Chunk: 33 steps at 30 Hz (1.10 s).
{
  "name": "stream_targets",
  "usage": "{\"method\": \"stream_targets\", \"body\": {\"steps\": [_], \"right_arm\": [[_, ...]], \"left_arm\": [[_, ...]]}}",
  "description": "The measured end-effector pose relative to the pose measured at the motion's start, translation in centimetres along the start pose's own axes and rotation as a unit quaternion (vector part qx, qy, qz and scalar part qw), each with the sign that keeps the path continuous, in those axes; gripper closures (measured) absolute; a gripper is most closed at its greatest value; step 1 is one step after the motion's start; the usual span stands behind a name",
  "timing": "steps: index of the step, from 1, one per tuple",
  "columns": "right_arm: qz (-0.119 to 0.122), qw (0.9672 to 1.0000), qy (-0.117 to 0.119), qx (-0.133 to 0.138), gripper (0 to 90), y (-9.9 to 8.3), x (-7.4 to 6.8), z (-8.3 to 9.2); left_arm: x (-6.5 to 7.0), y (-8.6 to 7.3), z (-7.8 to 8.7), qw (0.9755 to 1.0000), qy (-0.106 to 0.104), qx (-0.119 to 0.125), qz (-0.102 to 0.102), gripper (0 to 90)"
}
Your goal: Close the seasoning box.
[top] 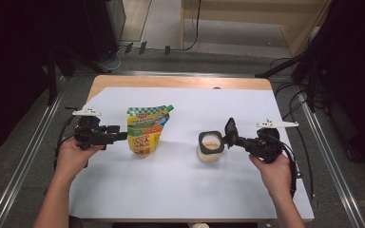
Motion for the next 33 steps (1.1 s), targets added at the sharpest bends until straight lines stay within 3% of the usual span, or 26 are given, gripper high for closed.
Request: {"method": "stream_targets", "body": {"steps": [8,14,24,33], "right_arm": [[0.006,1.0,0.0,-0.001,90.0,-0.1,-0.4,-0.3],[0.02,0.9998,-0.004,0.008,90.0,0.1,-1.2,-0.5],[0.021,0.9993,0.0,0.031,90.0,0.7,-2.2,-0.5],[0.033,0.9992,0.009,0.02,90.0,0.6,-3.3,-1.7]], "left_arm": [[0.0,0.0,-0.1,1.0,0.0,-0.001,-0.001,45.1],[0.1,0.0,-0.2,1.0,-0.001,-0.003,0.0,44.8],[0.3,0.0,-0.5,0.9999,-0.002,-0.009,-0.006,44.6],[0.2,-0.1,-0.6,0.9999,-0.003,-0.01,-0.004,44.6]]}}
Point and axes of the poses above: each handheld gripper's, and its own axes: z roughly backward along the jaws, y roughly out of its top, x roughly to its right, the point moved 3 cm from there along -z, roughly forward along the jaws, and after that the axes turned 6 degrees about -y, right-handed, at the moved point
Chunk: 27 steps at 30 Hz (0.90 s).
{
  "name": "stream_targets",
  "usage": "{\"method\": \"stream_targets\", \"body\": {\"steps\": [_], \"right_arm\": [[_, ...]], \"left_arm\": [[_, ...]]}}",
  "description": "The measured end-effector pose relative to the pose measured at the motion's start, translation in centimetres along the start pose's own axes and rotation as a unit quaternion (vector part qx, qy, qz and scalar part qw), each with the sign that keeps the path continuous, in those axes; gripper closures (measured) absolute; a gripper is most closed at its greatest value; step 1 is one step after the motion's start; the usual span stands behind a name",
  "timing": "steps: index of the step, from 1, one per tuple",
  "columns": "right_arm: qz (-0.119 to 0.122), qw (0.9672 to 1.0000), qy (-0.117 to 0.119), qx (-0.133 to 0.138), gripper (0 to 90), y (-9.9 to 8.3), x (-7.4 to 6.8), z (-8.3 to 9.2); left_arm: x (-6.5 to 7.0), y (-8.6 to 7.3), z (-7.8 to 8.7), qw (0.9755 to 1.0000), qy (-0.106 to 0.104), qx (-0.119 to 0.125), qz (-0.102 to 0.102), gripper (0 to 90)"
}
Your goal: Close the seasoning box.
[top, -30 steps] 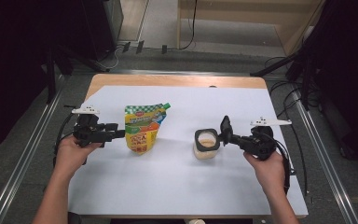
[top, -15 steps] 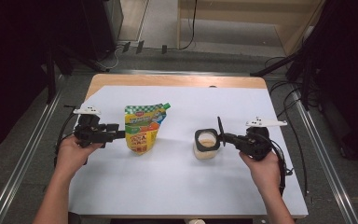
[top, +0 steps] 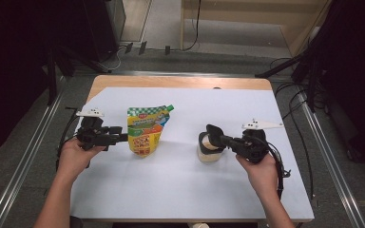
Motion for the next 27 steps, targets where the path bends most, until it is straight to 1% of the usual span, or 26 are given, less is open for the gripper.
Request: {"method": "stream_targets", "body": {"steps": [4,6,8,10,14,18,21,25,27], "right_arm": [[0.009,0.9998,0.006,-0.018,90.0,-0.4,-0.7,-1.0],[0.019,0.9993,0.009,-0.029,90.0,-0.6,-1.1,-1.7],[0.017,0.9994,0.015,-0.027,90.0,-0.7,-1.4,-1.9],[0.021,0.9992,0.017,-0.027,90.0,-0.7,-1.7,-2.0],[0.019,0.9993,0.02,-0.027,90.0,-0.7,-1.7,-2.0],[0.023,0.9992,0.022,-0.025,90.0,-0.7,-1.7,-1.9],[0.02,0.9993,0.024,-0.018,87.1,-0.5,-1.6,-1.7],[0.022,0.9995,0.019,-0.009,82.6,-0.2,-1.3,-1.1],[0.021,0.9996,0.017,-0.009,80.4,-0.2,-1.1,-0.9]], "left_arm": [[0.0,0.0,0.0,1.0,-0.001,0.0,0.001,44.6],[0.0,0.0,0.0,1.0,-0.002,-0.001,0.001,44.6],[0.0,0.0,0.0,1.0,-0.002,-0.001,0.001,44.5],[-0.1,0.0,0.0,1.0,-0.002,-0.001,0.001,44.5],[0.0,-0.1,0.0,1.0,-0.001,-0.001,0.001,44.5],[-0.1,0.0,-0.1,1.0,-0.001,-0.001,0.002,44.5],[-0.1,0.0,-0.1,1.0,-0.002,-0.002,0.002,44.4],[-0.1,0.0,-0.1,1.0,-0.001,-0.002,0.001,44.3],[-0.1,-0.1,-0.1,1.0,-0.001,-0.003,0.002,44.3]]}}
Point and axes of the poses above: each handheld gripper's, and its own axes: z roughly backward along the jaws, y roughly out of its top, x roughly to its right, the point moved 3 cm from there along -z, roughly forward along the jaws, and after that the axes turned 6 degrees about -y, right-handed, at the moved point
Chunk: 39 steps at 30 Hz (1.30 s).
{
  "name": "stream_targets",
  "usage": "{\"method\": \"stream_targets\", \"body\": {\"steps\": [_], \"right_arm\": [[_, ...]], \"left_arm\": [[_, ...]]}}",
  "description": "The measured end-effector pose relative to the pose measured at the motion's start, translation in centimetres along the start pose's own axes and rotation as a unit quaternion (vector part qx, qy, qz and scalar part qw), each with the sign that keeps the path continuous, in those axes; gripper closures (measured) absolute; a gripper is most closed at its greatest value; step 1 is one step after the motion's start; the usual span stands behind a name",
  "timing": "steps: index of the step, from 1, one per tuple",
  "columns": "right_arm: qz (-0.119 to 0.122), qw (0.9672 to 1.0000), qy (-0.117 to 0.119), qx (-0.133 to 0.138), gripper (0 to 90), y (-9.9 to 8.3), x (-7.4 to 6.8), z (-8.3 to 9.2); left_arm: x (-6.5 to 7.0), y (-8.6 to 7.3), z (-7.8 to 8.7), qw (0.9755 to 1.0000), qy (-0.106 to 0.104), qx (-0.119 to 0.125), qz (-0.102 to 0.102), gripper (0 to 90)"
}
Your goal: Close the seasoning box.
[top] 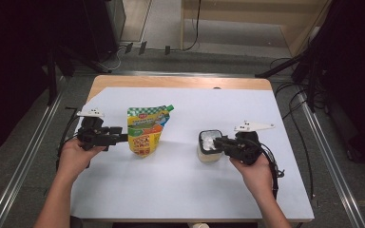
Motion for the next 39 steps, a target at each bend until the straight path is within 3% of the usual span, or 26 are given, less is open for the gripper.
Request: {"method": "stream_targets", "body": {"steps": [19,39], "right_arm": [[-0.012,0.9997,-0.022,0.009,59.2,-0.3,2.5,1.6],[-0.05,0.9955,-0.077,0.022,46.1,-2.0,7.4,3.4]], "left_arm": [[0.0,0.0,-0.2,1.0,0.002,-0.002,0.002,44.0],[0.0,0.0,-0.5,0.9999,0.003,-0.01,0.001,44.1]]}}
Point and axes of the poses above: each handheld gripper's, and its own axes: z roughly backward along the jaws, y roughly out of its top, x roughly to its right, the point moved 3 cm from there along -z, roughly forward along the jaws, and after that the axes turned 6 degrees about -y, right-handed, at the moved point
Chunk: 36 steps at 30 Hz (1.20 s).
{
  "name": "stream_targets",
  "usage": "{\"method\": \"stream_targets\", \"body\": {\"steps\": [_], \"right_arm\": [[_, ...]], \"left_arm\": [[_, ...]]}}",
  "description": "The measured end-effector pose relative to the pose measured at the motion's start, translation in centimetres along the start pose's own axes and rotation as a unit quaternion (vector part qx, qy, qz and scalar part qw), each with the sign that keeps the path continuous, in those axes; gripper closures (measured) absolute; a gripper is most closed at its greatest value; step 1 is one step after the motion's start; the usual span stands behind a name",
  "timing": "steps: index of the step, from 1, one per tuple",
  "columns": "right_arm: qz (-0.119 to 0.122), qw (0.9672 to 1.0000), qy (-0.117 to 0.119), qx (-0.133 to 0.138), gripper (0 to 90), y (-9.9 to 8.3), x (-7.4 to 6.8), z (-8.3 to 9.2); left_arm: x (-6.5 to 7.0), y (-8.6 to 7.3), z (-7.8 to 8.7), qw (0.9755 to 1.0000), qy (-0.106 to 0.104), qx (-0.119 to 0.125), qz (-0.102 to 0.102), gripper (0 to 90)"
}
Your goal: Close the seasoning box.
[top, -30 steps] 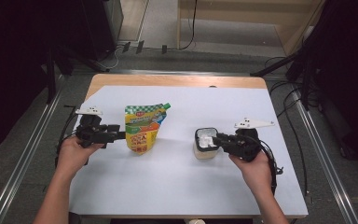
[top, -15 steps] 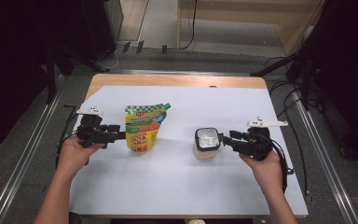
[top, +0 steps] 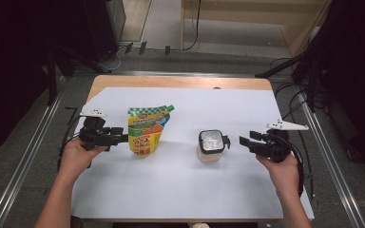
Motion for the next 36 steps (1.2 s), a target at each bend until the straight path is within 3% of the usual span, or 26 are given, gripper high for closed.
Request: {"method": "stream_targets", "body": {"steps": [15,17,24,36], "right_arm": [[-0.008,0.9995,-0.026,0.015,38.4,-1.3,2.4,-0.3],[-0.002,0.9995,-0.03,0.011,37.6,-1.5,2.6,-0.5],[-0.014,0.9991,-0.039,0.004,33.2,-2.2,3.3,-1.4],[-0.012,0.9989,-0.043,-0.016,31.3,-2.7,3.4,-2.9]], "left_arm": [[0.0,0.0,0.0,1.0,-0.001,0.001,0.002,44.0],[0.0,0.0,0.0,1.0,-0.001,0.001,0.002,44.0],[-0.1,-0.1,-0.1,1.0,-0.002,-0.002,0.003,43.9],[-0.3,-0.1,-0.2,1.0,-0.002,-0.004,0.004,43.3]]}}
Point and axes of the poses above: each handheld gripper's, and its own axes: z roughly backward along the jaws, y roughly out of its top, x roughly to its right, the point moved 3 cm from there along -z, roughly forward along the jaws, and after that the axes turned 6 degrees about -y, right-handed, at the moved point
